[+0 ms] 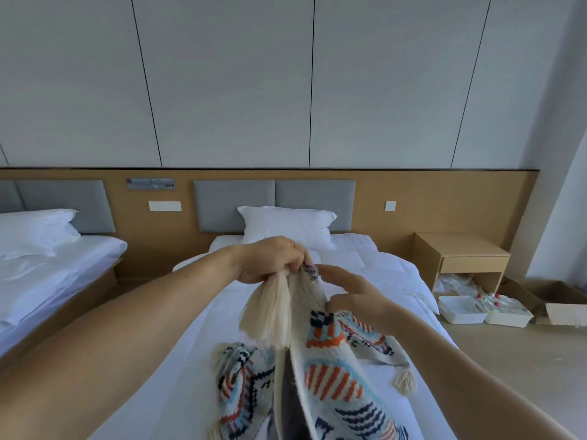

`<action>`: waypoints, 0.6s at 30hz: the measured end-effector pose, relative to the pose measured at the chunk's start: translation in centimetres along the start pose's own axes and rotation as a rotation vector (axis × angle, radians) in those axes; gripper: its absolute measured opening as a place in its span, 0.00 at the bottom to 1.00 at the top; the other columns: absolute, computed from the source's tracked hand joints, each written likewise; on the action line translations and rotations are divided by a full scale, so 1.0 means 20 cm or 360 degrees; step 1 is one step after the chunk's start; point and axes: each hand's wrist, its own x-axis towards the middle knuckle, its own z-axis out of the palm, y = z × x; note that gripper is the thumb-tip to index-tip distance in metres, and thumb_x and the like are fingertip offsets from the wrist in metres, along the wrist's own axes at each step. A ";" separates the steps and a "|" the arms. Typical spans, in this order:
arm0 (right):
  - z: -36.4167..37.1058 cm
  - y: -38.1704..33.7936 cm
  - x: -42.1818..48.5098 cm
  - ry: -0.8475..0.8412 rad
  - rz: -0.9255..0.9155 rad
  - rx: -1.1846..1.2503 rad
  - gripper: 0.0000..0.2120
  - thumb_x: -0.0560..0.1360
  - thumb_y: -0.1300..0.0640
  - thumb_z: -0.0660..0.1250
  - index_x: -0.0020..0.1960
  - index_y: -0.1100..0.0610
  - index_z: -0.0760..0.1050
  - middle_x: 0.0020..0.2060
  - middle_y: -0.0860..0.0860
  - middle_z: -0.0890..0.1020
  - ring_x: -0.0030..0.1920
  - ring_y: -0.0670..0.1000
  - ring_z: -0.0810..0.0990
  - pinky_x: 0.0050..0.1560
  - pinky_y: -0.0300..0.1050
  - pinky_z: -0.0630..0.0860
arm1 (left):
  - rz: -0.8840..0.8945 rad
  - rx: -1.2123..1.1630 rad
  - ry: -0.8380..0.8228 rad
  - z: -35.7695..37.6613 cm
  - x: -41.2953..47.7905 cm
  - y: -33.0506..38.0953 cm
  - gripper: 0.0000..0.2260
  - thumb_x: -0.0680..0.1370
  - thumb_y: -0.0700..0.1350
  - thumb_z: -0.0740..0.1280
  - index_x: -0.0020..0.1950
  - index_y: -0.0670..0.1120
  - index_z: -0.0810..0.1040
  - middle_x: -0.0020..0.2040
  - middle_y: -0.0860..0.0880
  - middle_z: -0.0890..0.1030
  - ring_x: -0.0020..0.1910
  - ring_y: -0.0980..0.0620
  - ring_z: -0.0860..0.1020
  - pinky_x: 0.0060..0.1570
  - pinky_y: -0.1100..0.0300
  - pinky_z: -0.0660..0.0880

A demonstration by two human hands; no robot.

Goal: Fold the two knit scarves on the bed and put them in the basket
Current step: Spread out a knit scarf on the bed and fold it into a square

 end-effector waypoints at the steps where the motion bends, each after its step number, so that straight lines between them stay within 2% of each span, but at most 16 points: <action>1: 0.01 -0.03 0.02 -0.0080 -0.0042 0.0018 0.33 0.63 0.60 0.70 0.68 0.48 0.74 0.66 0.45 0.76 0.69 0.45 0.70 0.66 0.48 0.69 | 0.0053 0.0045 0.0049 -0.02 -0.02 0.05 0.11 0.71 0.31 0.56 0.43 0.34 0.78 0.36 0.48 0.78 0.30 0.53 0.71 0.31 0.61 0.67; 3: 0.01 -0.09 0.06 -0.0166 -0.0105 0.0204 0.28 0.62 0.61 0.70 0.62 0.59 0.78 0.58 0.49 0.82 0.61 0.50 0.78 0.62 0.49 0.72 | 0.0185 0.0181 0.0087 -0.09 -0.03 0.13 0.10 0.71 0.26 0.54 0.37 0.33 0.73 0.37 0.52 0.80 0.31 0.58 0.72 0.32 0.66 0.67; 5: 0.00 -0.15 0.10 -0.0146 -0.0149 0.0379 0.24 0.59 0.60 0.72 0.51 0.71 0.75 0.45 0.57 0.79 0.48 0.55 0.78 0.53 0.52 0.73 | 0.0273 0.0262 0.0173 -0.18 -0.05 0.19 0.11 0.73 0.27 0.56 0.34 0.38 0.70 0.42 0.47 0.78 0.36 0.56 0.71 0.38 0.63 0.68; 7: -0.01 -0.21 0.13 -0.0021 -0.0211 0.0419 0.20 0.58 0.54 0.74 0.42 0.65 0.72 0.39 0.57 0.74 0.42 0.55 0.74 0.46 0.51 0.69 | 0.0237 0.0198 0.0131 -0.26 -0.10 0.23 0.07 0.74 0.36 0.62 0.42 0.32 0.75 0.42 0.41 0.77 0.37 0.49 0.74 0.40 0.56 0.71; 8: -0.02 -0.24 0.14 0.0091 -0.0246 0.0379 0.17 0.58 0.52 0.75 0.37 0.59 0.71 0.35 0.55 0.72 0.39 0.54 0.72 0.43 0.49 0.67 | 0.0203 0.0147 0.0069 -0.30 -0.12 0.25 0.12 0.73 0.39 0.65 0.48 0.29 0.76 0.41 0.40 0.78 0.36 0.49 0.76 0.38 0.58 0.74; 10: -0.04 -0.29 0.17 0.0324 -0.0306 0.0241 0.20 0.61 0.51 0.78 0.31 0.52 0.65 0.29 0.51 0.68 0.33 0.51 0.68 0.35 0.45 0.64 | 0.0096 0.0170 -0.0045 -0.36 -0.16 0.30 0.14 0.74 0.38 0.70 0.54 0.30 0.76 0.40 0.41 0.80 0.30 0.52 0.79 0.30 0.63 0.76; 11: -0.06 -0.32 0.17 0.0403 -0.0338 0.0197 0.23 0.64 0.52 0.79 0.31 0.52 0.63 0.29 0.51 0.68 0.32 0.51 0.68 0.33 0.43 0.64 | 0.0068 0.0252 -0.0035 -0.39 -0.17 0.31 0.13 0.74 0.38 0.72 0.55 0.32 0.77 0.40 0.41 0.81 0.30 0.52 0.80 0.30 0.63 0.76; 12: -0.07 -0.36 0.18 0.0465 -0.0386 0.0161 0.24 0.66 0.54 0.80 0.32 0.52 0.63 0.30 0.52 0.69 0.33 0.51 0.68 0.32 0.44 0.66 | 0.0077 0.0362 0.0043 -0.41 -0.17 0.33 0.11 0.75 0.38 0.72 0.54 0.34 0.79 0.41 0.40 0.81 0.33 0.51 0.80 0.34 0.60 0.77; 14: -0.11 -0.43 0.19 0.0520 -0.0501 0.0111 0.20 0.66 0.57 0.80 0.36 0.53 0.66 0.33 0.53 0.74 0.35 0.54 0.73 0.35 0.50 0.73 | 0.0205 0.0577 0.0343 -0.47 -0.15 0.37 0.09 0.74 0.42 0.73 0.51 0.39 0.82 0.43 0.41 0.82 0.41 0.52 0.79 0.43 0.59 0.75; 16: -0.13 -0.50 0.19 0.0454 -0.0533 0.0091 0.18 0.67 0.59 0.79 0.44 0.51 0.70 0.39 0.53 0.81 0.39 0.56 0.81 0.43 0.56 0.80 | 0.0304 0.0618 0.0553 -0.52 -0.13 0.41 0.06 0.75 0.43 0.73 0.49 0.42 0.83 0.38 0.51 0.83 0.35 0.63 0.77 0.36 0.71 0.70; 18: -0.15 -0.53 0.18 0.0308 -0.0495 0.0073 0.19 0.67 0.60 0.79 0.51 0.51 0.73 0.45 0.56 0.84 0.45 0.58 0.85 0.49 0.59 0.82 | 0.0385 0.0681 0.0649 -0.56 -0.13 0.46 0.05 0.75 0.44 0.73 0.49 0.44 0.83 0.35 0.58 0.82 0.32 0.68 0.76 0.35 0.75 0.68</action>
